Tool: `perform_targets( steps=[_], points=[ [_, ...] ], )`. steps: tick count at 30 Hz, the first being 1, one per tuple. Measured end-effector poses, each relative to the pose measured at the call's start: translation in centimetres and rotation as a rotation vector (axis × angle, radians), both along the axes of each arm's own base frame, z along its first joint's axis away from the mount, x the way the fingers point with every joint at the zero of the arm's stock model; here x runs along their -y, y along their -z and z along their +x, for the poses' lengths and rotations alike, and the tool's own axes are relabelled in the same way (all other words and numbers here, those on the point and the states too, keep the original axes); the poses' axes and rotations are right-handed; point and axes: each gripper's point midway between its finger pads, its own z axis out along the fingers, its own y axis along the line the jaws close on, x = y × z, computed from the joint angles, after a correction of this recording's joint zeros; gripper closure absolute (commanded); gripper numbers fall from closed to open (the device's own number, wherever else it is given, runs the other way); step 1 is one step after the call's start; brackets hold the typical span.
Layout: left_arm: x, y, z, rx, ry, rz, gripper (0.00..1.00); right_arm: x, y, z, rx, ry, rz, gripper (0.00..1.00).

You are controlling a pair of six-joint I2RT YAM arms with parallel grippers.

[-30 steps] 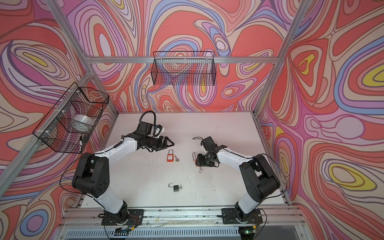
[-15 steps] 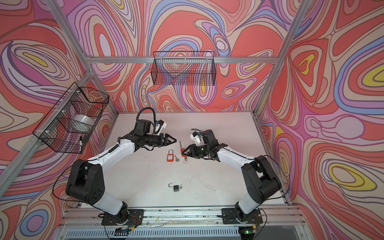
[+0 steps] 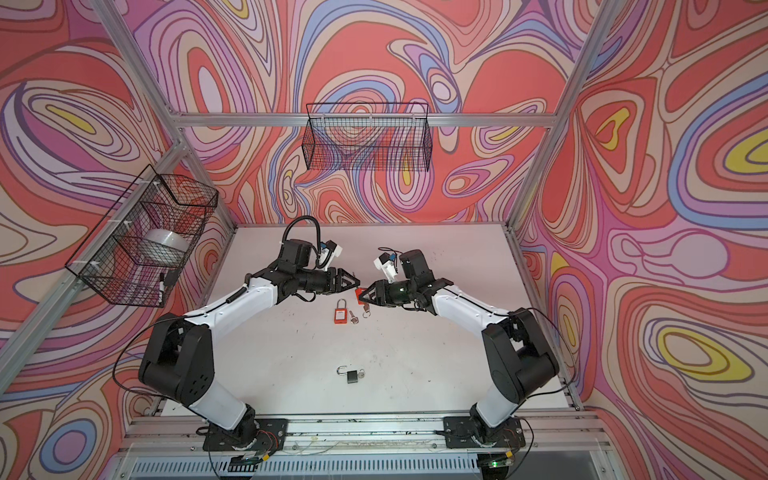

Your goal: Lock with the key

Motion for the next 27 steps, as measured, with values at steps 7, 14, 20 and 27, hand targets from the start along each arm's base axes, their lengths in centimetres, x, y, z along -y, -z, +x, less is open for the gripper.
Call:
perform_targets(
  steps=[7, 14, 20, 27],
  points=[
    [0.0, 0.4, 0.9, -0.014, -0.036, 0.003, 0.7, -0.7, -0.4, 0.8, 0.04, -0.027, -0.011, 0.73],
    [0.0, -0.1, 1.5, -0.007, -0.06, -0.002, 0.9, -1.3, -0.3, 0.8, 0.075, -0.054, -0.029, 0.74],
    [0.5, -0.8, 1.7, -0.012, -0.066, -0.014, 1.0, -1.7, 0.0, 1.0, 0.123, -0.06, -0.05, 0.68],
    [-0.1, -1.2, 2.4, -0.023, -0.115, 0.033, 1.0, -1.7, -0.3, 2.1, 0.207, -0.033, -0.06, 0.35]
  ],
)
